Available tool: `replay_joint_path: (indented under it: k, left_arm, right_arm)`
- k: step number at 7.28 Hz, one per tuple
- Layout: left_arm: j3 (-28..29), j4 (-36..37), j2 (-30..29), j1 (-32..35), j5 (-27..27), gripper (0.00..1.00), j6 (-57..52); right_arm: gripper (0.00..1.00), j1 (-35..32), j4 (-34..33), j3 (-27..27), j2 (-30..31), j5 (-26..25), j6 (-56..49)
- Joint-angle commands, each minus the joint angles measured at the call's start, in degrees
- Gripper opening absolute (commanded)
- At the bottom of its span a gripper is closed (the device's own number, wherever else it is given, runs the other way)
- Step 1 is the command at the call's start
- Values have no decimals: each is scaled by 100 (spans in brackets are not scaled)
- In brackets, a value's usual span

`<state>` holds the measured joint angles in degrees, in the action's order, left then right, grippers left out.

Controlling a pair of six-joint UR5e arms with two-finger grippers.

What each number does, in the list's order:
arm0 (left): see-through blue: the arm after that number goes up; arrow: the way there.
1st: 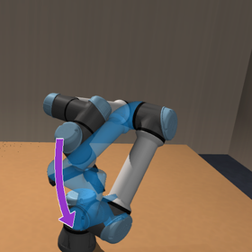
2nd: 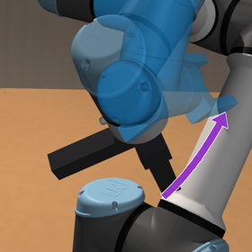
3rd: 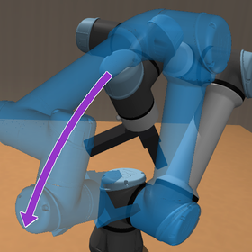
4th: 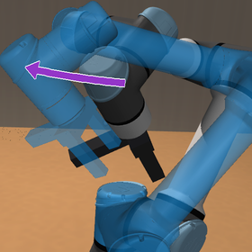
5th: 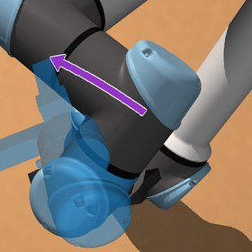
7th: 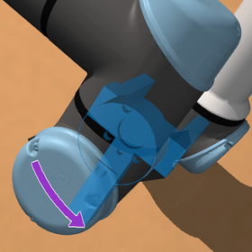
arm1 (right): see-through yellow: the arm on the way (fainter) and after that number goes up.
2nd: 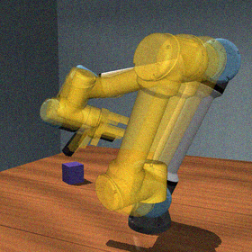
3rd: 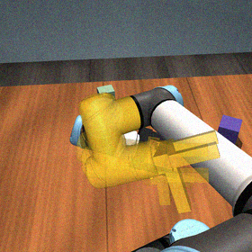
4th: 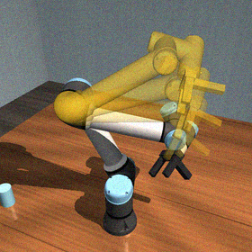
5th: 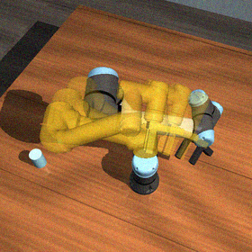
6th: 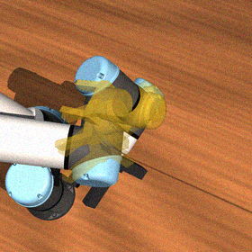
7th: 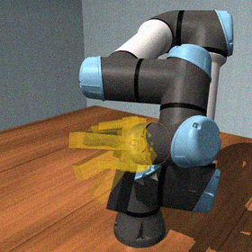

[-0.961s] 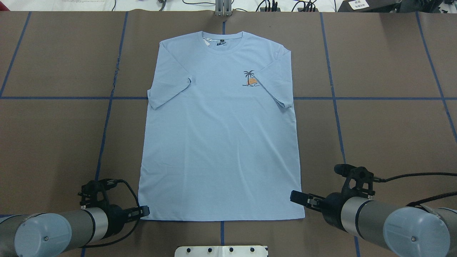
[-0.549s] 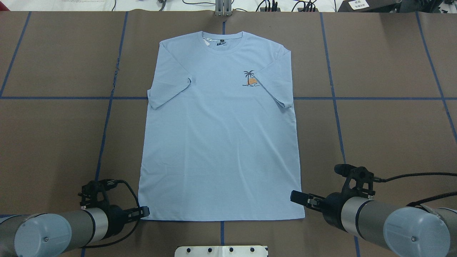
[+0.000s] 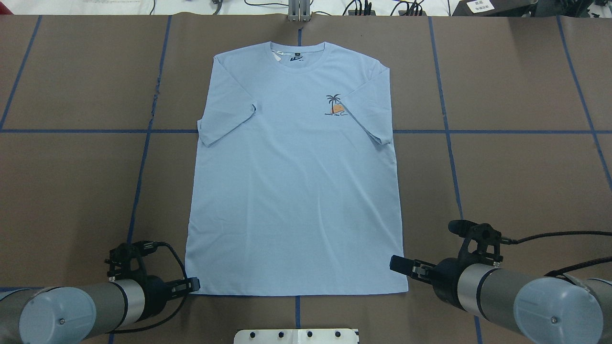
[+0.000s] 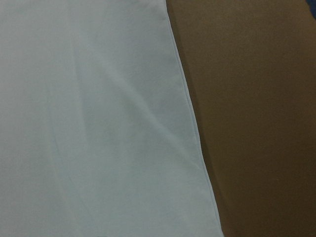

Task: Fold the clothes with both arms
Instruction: 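Grasp the hem corners with both grippers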

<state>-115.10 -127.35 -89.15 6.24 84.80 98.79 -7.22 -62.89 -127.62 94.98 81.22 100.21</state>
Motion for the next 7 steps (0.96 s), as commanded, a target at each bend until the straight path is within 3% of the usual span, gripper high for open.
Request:
replay_joint_path:
  k: [1,2,5,7]
  left_arm:
    - [-56,0,-14,0,1,0,0]
    - [-100,0,-32,0,19,0,0]
    - [-197,0,-50,-9,45,0,0]
    - [-197,0,-58,-9,54,0,0]
  right_arm:
    - [99,176,-56,18,11,-9,190]
    - [98,282,-152,26,3,-9,1184]
    - [98,800,-925,227,-102,-912,1895]
    - [96,871,-944,623,-296,-1169,1906]
